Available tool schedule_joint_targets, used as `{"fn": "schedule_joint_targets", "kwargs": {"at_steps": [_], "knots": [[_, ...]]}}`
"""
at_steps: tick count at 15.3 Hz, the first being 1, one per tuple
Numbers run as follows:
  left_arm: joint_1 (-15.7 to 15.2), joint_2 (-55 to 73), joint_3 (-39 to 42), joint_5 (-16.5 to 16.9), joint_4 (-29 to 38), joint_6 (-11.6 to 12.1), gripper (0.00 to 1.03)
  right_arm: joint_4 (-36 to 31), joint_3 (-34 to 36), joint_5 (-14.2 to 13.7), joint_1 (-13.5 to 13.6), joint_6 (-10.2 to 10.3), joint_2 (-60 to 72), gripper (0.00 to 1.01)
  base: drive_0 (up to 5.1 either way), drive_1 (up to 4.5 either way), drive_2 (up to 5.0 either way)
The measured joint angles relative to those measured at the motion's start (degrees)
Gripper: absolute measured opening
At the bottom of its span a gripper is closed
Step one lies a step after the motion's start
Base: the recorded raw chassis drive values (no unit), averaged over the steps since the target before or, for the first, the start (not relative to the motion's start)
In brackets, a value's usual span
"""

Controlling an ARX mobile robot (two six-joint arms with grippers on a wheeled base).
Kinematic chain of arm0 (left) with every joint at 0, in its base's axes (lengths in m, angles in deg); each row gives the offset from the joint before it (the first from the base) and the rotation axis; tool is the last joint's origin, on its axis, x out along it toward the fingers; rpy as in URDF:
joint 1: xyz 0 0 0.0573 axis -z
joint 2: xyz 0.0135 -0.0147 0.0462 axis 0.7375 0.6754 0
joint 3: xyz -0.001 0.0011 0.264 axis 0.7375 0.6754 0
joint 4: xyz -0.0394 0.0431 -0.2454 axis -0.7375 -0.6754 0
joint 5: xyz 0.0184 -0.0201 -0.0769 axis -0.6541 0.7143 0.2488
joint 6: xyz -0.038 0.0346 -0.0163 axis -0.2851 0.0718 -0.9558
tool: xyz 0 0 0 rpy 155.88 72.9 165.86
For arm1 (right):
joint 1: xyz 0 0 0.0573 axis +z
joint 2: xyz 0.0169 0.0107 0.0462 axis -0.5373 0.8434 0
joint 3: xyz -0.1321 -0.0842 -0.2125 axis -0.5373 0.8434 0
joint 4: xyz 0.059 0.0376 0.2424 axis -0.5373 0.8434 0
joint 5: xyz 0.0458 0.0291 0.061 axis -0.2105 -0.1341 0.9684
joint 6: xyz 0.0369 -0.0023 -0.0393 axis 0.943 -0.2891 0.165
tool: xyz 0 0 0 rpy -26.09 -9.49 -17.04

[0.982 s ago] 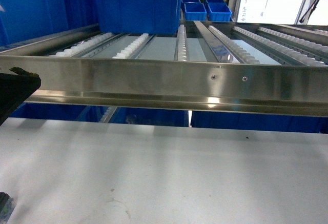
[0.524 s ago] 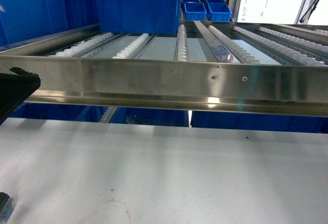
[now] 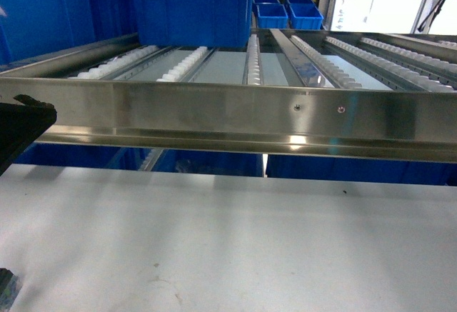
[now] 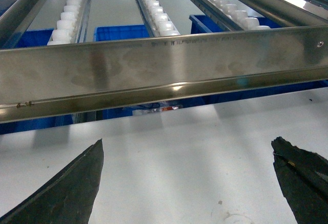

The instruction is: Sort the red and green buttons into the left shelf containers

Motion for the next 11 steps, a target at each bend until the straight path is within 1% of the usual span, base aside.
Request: {"fn": "schedule_joint_targets", "kwargs": {"at_steps": [2, 3, 4, 5, 7, 9, 10, 11], "knots": [[0.00, 0.00, -0.02, 0.00, 0.02, 0.00, 0.98, -0.42, 1.62, 0.59, 0.02, 0.28, -4.79, 0.30, 0.0, 0.00, 0.0], [0.00, 0.00, -0.02, 0.00, 0.02, 0.00, 0.98, 0.07, 3.26, 1.90, 0.04, 1.05, -10.34, 0.30, 0.0, 0.00, 0.0], [0.00, 0.00, 0.00, 0.00, 0.02, 0.00, 0.98, 2.25, 4.85, 2.71, 0.44, 1.60, -15.85, 0.30, 0.0, 0.00, 0.0], [0.00, 0.00, -0.02, 0.00, 0.02, 0.00, 0.98, 6.64, 6.58, 4.28, 0.48, 2.67, -23.34, 0.30, 0.0, 0.00, 0.0], [0.00, 0.00, 0.00, 0.02, 0.02, 0.00, 0.98, 13.88, 7.69, 5.51, 0.79, 3.91, -35.89, 0.30, 0.0, 0.00, 0.0], [0.00, 0.00, 0.00, 0.00, 0.02, 0.00, 0.98, 20.28, 8.28, 5.60, 2.40, 4.09, -47.84, 0.30, 0.0, 0.00, 0.0], [0.00, 0.00, -0.02, 0.00, 0.02, 0.00, 0.98, 23.71, 8.85, 4.85, 4.11, 4.04, -53.33, 0.30, 0.0, 0.00, 0.0], [0.00, 0.00, 0.00, 0.00, 0.02, 0.00, 0.98, 24.74, 9.46, 4.17, 5.77, 3.98, -55.89, 0.30, 0.0, 0.00, 0.0]]}}
